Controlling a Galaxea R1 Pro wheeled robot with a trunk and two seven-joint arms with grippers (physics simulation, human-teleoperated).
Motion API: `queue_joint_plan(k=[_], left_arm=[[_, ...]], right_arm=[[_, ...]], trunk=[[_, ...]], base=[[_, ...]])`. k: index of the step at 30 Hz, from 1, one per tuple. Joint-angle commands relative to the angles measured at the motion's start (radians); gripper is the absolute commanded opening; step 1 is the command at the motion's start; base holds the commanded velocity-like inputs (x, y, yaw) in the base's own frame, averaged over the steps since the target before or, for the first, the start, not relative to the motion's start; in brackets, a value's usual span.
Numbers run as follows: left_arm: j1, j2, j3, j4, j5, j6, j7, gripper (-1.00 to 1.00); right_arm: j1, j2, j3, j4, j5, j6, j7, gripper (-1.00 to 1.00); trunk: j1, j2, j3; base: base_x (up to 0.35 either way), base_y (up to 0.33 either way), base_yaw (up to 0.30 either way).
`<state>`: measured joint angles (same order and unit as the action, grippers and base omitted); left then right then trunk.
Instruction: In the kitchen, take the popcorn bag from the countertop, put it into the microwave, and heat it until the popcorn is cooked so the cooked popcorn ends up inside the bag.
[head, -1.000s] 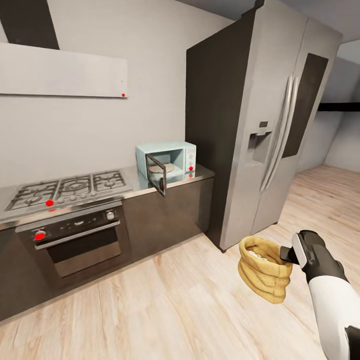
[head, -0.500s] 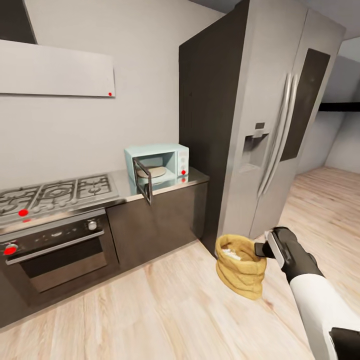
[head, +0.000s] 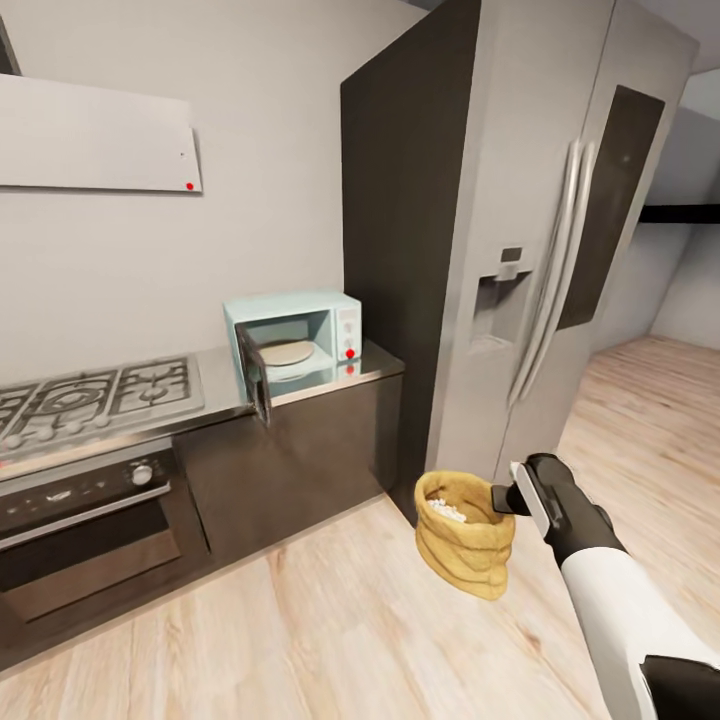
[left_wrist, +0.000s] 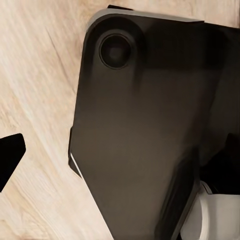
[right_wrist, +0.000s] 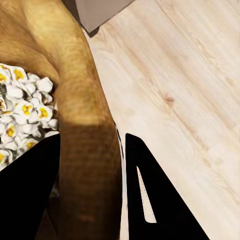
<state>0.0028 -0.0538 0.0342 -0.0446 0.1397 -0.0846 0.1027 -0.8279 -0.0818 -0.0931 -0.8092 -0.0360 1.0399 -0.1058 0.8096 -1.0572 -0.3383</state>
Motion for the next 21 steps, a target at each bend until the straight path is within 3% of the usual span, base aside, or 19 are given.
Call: queue_joint_plan(k=[1,12,21], left_arm=[[0.000,0.000,0.003,-0.001,0.007,-0.003,0.002,1.00],[0.000,0.000,0.004,-0.003,0.008,-0.006,0.002,1.00],[0.000,0.000,0.007,-0.004,0.007,-0.011,0.002,1.00]], right_arm=[[0.000,0.001,0.000,-0.001,-0.003,0.003,-0.006,-1.00],[0.000,0.003,-0.001,-0.049,-0.003,0.007,-0.010,-1.00],[0.000,0.004,-0.003,-0.050,-0.008,0.007,-0.011,-1.00]], trunk=[[0.001,-0.001,-0.001],[0.001,-0.001,-0.001],[0.001,-0.001,-0.001]], base=[[0.282,-0.212,0.000],[0.282,-0.211,0.005],[0.282,-0.207,0.239]])
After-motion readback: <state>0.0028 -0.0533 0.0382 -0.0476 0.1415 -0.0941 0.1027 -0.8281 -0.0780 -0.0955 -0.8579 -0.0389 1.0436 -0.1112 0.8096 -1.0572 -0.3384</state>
